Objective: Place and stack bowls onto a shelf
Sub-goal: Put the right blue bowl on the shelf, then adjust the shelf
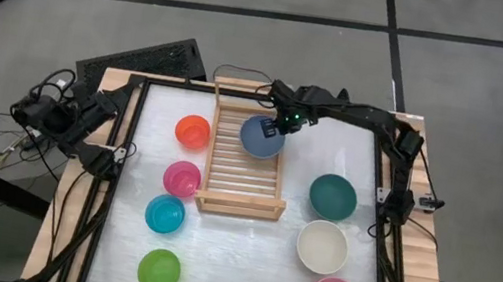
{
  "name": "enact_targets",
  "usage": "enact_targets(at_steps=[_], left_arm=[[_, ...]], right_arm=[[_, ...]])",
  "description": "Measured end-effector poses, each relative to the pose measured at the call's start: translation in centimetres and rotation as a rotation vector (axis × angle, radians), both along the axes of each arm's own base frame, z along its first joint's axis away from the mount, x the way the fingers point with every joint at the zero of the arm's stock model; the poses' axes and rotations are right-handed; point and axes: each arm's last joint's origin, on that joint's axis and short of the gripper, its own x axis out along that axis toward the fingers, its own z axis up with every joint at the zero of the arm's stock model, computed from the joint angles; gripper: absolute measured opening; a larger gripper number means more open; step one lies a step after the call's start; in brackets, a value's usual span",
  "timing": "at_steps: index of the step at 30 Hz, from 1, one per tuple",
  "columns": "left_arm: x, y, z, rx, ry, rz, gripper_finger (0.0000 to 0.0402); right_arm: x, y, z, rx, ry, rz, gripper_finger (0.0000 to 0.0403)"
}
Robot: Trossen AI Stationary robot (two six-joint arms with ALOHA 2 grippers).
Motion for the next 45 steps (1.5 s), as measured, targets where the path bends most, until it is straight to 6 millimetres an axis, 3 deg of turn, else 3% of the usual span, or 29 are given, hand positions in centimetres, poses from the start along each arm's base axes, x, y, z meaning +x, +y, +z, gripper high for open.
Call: enact_targets(at_steps=[21, 29, 37, 45], left_arm=[[0.2, -0.1, -0.3, -0.007, -0.005, -0.011, 0.0252], [0.2, -0.1, -0.3, -0.006, -0.007, -0.015, 0.0252], [0.2, -0.1, -0.3, -0.004, -0.008, -0.020, 0.0252], [0.2, -0.1, -0.3, -0.003, -0.008, -0.022, 0.0252]], right_arm=[[0.3, 0.6, 0.0, 0.011, -0.009, -0.019, 0.0041], [0.3, 0.6, 0.0, 0.010, -0.010, -0.018, 0.0079], [-0.1, -0.4, 0.1, -0.004, -0.008, -0.005, 0.0152], [-1.6, -1.7, 3.7, -0.049, -0.061, -0.012, 0.0181]])
